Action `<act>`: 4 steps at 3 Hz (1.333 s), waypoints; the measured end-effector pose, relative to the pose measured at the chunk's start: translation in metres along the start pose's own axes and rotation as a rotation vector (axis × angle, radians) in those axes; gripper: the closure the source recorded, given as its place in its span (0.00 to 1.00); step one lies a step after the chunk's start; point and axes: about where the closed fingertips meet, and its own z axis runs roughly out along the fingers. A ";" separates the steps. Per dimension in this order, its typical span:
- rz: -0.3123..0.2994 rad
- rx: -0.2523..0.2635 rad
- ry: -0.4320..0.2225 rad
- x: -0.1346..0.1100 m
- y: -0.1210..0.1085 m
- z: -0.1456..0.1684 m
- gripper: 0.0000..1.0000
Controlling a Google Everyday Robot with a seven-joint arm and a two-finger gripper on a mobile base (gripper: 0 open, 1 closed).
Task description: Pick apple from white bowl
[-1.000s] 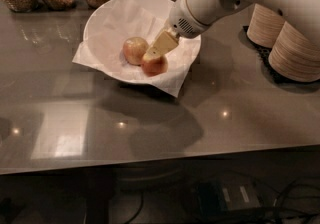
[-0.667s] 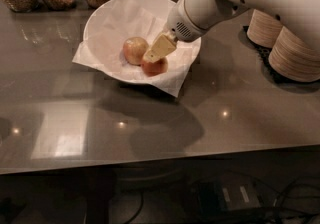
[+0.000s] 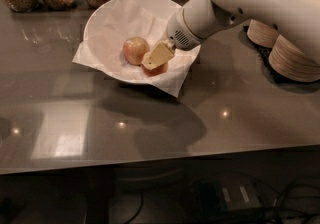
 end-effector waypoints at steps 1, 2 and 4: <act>0.017 -0.011 -0.001 0.006 0.001 0.009 0.34; 0.027 -0.022 0.004 0.011 0.001 0.018 0.33; 0.035 -0.041 0.020 0.018 -0.002 0.033 0.35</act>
Offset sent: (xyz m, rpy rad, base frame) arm 0.0107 0.0010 -0.0363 0.0211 0.0578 -0.0126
